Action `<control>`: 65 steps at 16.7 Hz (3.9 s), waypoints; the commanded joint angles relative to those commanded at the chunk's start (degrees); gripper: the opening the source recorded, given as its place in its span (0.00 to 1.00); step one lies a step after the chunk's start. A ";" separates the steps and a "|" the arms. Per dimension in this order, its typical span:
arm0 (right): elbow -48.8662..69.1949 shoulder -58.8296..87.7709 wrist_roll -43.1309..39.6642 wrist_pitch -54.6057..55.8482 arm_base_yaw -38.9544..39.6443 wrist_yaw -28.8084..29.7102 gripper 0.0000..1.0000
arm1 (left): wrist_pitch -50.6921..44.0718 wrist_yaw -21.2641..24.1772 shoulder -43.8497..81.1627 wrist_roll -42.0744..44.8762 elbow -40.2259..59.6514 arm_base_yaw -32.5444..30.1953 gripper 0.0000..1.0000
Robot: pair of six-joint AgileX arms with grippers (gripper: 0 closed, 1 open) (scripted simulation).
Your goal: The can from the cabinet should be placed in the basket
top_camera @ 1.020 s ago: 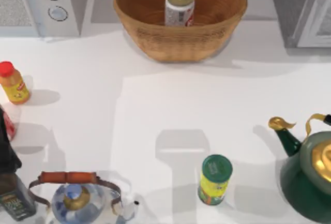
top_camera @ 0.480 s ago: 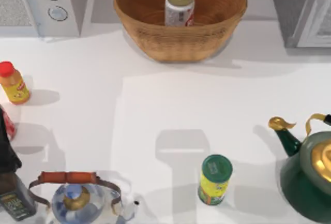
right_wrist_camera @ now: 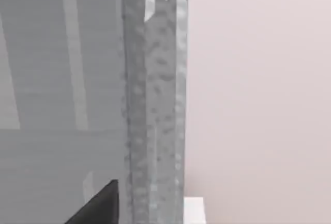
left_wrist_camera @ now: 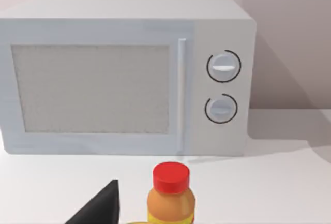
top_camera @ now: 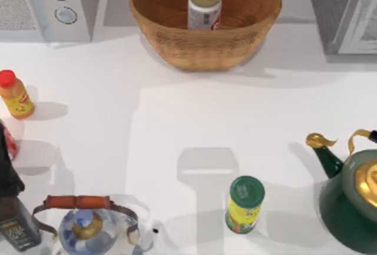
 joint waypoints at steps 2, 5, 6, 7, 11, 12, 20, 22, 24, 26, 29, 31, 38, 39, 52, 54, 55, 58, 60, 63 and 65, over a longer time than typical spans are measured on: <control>9.26 -1.23 0.01 -11.42 -0.16 -0.22 1.00 | 0.00 0.00 0.00 0.00 0.00 0.00 1.00; 22.72 -3.58 0.03 -28.51 -0.05 -0.18 1.00 | 0.00 0.00 0.00 0.00 0.00 0.00 1.00; 26.87 -4.44 0.03 -33.74 0.06 -0.09 1.00 | 0.00 0.00 0.00 0.00 0.00 0.00 1.00; 30.75 -5.28 0.04 -38.49 0.19 0.02 1.00 | 0.00 0.00 0.00 0.00 0.00 0.00 1.00; 42.61 -8.16 0.03 -51.69 0.76 0.52 1.00 | 0.00 0.00 0.00 0.00 0.00 0.00 1.00; 44.36 -8.66 0.03 -53.48 0.89 0.63 1.00 | 0.00 0.00 0.00 0.00 0.00 0.00 1.00; 46.28 -9.10 0.03 -55.09 1.40 1.33 1.00 | 0.00 0.00 0.00 0.00 0.00 0.00 1.00; 46.68 -9.02 -0.01 -55.24 4.23 4.23 1.00 | 0.00 0.00 0.00 0.00 0.00 0.00 1.00; 47.21 -8.84 -0.09 -55.58 9.43 9.40 1.00 | 0.00 0.00 0.00 0.00 0.00 0.00 1.00; 47.69 -8.63 -0.21 -56.07 16.87 16.72 1.00 | 0.00 0.00 0.00 0.00 0.00 0.00 1.00; 48.05 -8.54 -0.45 -56.92 31.13 30.90 1.00 | 0.00 0.00 0.00 0.00 0.00 0.00 1.00; 47.99 -8.73 -0.62 -57.47 41.85 41.62 1.00 | 0.00 0.00 0.00 0.00 0.00 0.00 1.00; 46.11 -10.87 -1.18 -58.71 76.05 75.86 1.00 | 0.00 0.00 0.00 0.00 0.00 0.00 1.00; 45.77 -11.22 -1.25 -58.80 79.18 79.00 1.00 | 0.00 0.00 0.00 0.00 0.00 0.00 1.00; 48.88 -8.54 -2.03 -57.87 81.65 84.06 1.00 | 0.00 0.00 0.00 0.00 0.00 0.00 1.00; 50.67 -5.87 -1.99 -57.14 80.23 82.66 1.00 | 0.00 0.00 0.00 0.00 0.00 0.00 1.00; 51.25 -5.03 -1.97 -56.90 79.79 82.21 1.00 | 0.00 0.00 0.00 0.00 0.00 0.00 1.00; 51.46 -4.74 -1.97 -56.82 79.63 82.06 1.00 | 0.00 0.00 0.00 0.00 0.00 0.00 1.00; 50.83 -6.00 -2.09 -56.91 80.11 82.31 1.00 | 0.00 0.00 0.00 0.00 0.00 0.00 1.00; 48.35 -8.02 -2.09 -56.29 79.61 81.80 1.00 | 0.00 0.00 0.00 0.00 0.00 0.00 1.00; 44.74 -10.79 -2.08 -55.49 78.96 81.01 1.00 | 0.00 0.00 0.00 0.00 0.00 0.00 1.00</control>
